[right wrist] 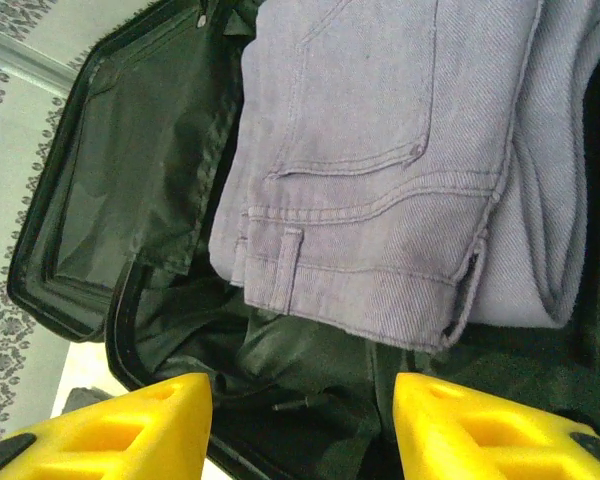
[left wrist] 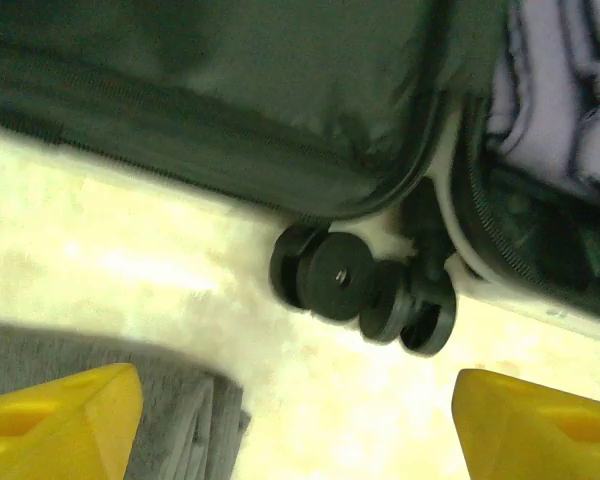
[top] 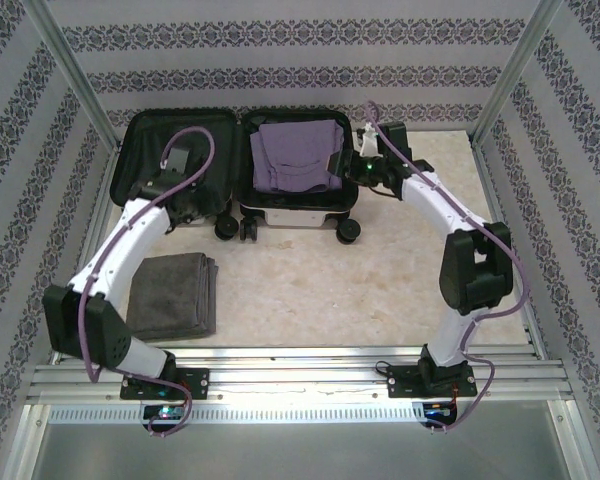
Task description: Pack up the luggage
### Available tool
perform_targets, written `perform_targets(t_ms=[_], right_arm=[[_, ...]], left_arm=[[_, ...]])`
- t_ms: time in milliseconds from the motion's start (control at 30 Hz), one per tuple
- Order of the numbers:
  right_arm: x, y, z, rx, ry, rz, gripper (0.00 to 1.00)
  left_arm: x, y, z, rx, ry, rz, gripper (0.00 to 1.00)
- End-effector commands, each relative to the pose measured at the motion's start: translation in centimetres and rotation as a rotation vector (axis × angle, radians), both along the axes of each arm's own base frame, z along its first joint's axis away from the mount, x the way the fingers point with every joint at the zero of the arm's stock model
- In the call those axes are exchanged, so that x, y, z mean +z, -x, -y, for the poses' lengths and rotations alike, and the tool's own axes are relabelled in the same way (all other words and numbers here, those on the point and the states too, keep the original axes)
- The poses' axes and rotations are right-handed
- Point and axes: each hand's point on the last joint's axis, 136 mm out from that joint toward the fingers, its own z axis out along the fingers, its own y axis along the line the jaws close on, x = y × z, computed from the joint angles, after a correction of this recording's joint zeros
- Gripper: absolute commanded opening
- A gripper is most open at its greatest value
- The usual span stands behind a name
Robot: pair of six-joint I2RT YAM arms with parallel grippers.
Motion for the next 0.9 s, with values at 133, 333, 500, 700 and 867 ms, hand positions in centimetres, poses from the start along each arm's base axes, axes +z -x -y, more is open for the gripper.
perform_targets(t_ms=[133,333,500,700,867], right_arm=[[-0.7,4.3,-0.7,0.039,-0.015,-0.018,0.52],[-1.5,7.4,-0.8,0.050,-0.017,-0.050,0.56],[-2.1,9.7,-1.6,0.079,-0.040,-0.092,0.59],[-2.5,11.0,-1.9,0.087,-0.030,-0.106,0.62],[-2.4,11.5,-1.9,0.079,-0.018,-0.099,0.63]], left_arm=[[-6.2,9.2,-0.9,0.091,-0.102,-0.299,0.80],[-9.6,12.8,-0.7,0.116,-0.194,-0.396,0.80],[-12.6,14.9,-0.2,0.093,-0.253,-0.490,0.81],[-15.8,15.6,1.4,0.033,-0.214,-0.543,0.81],[-17.4,15.5,2.6,-0.022,-0.141,-0.518,0.74]])
